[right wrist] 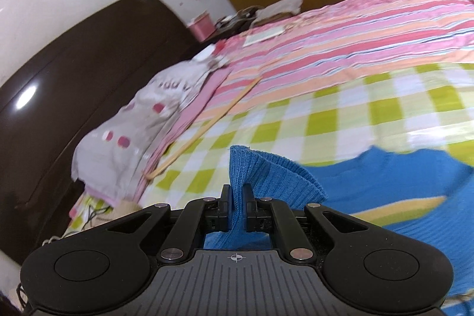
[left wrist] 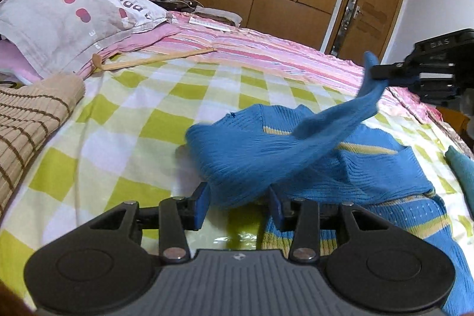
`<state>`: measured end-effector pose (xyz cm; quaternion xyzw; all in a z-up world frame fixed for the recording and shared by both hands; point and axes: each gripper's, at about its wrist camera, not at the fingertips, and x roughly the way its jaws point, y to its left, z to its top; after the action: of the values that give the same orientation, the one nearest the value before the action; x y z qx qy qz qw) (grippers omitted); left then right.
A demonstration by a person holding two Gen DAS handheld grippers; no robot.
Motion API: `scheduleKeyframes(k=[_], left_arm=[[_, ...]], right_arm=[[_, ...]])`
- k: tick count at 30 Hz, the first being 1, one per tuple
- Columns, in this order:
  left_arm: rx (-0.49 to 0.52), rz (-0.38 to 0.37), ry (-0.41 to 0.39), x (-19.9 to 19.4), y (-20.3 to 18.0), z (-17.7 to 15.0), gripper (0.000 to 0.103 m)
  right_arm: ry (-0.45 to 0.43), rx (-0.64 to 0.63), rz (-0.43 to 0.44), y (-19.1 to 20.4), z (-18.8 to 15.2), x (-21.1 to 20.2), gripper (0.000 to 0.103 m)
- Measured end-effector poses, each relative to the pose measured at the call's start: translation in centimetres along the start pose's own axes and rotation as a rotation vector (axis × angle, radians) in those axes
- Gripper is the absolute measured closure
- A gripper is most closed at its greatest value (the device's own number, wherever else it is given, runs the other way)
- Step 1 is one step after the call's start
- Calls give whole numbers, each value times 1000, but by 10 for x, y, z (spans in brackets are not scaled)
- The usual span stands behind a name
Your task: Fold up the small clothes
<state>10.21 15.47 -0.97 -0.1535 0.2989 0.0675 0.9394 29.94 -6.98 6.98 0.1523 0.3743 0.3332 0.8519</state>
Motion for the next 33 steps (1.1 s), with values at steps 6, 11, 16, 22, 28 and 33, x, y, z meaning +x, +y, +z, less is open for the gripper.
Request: scheduleKeyframes(k=[6, 11, 16, 22, 28, 33], left_arm=[[23, 1, 9, 3, -5, -2, 56], [38, 4, 17, 5, -8, -3, 56], [59, 3, 26, 7, -12, -5, 56], [76, 8, 37, 10, -15, -6, 56], [81, 12, 44, 11, -16, -7, 56], [88, 11, 45, 11, -17, -7, 56]], right_arm=[[-67, 41, -37, -28, 7, -29, 96], [-109, 75, -80, -52, 2, -49, 96], [-113, 110, -133, -79, -12, -59, 96], [-104, 180, -186, -111, -39, -60, 96], [-67, 231, -202, -127, -65, -58, 96], [-37, 306, -207, -140, -82, -58, 91]])
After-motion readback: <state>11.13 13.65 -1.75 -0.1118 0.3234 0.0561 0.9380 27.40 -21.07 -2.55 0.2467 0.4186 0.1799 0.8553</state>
